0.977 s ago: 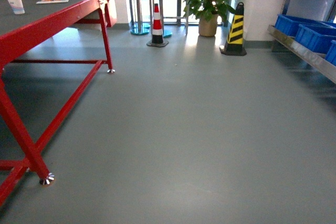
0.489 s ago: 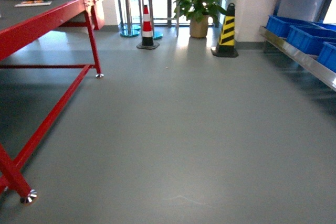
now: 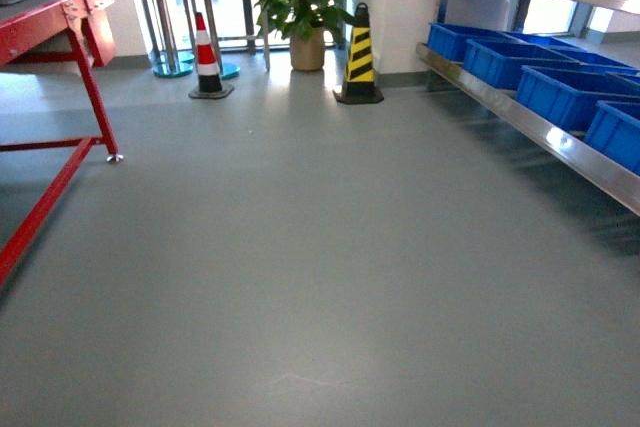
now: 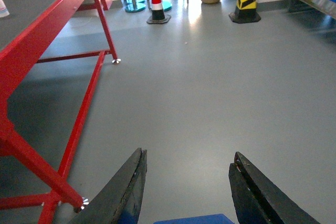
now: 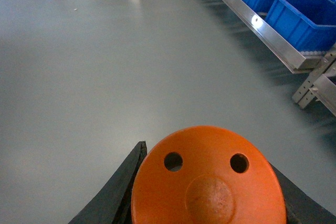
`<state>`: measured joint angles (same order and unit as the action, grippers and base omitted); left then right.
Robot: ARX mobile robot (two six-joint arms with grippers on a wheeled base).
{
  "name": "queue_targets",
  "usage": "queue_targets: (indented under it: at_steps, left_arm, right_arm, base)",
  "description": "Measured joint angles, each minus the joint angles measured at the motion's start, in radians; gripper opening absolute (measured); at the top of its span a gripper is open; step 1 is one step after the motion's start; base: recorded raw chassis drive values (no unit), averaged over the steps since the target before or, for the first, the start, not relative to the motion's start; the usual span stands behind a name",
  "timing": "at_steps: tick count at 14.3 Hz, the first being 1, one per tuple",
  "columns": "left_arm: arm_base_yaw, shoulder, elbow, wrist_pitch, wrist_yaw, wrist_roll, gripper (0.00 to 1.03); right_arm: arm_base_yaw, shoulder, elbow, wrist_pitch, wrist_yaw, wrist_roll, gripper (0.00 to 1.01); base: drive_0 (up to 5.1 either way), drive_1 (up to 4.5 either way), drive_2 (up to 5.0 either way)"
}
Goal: Sort blue parts and orange caps into right shelf containers
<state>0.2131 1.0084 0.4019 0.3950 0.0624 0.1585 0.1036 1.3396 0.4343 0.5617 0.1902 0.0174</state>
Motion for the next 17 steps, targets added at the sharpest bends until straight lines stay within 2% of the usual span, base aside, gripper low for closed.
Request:
queue_targets:
  at_steps: [17]
  left_arm:
    - [0.0, 0.0, 0.0, 0.0, 0.0, 0.0, 0.43]
  right_arm:
    - [0.0, 0.0, 0.0, 0.0, 0.0, 0.0, 0.44]
  base:
    - [-1.6, -1.56, -1.6]
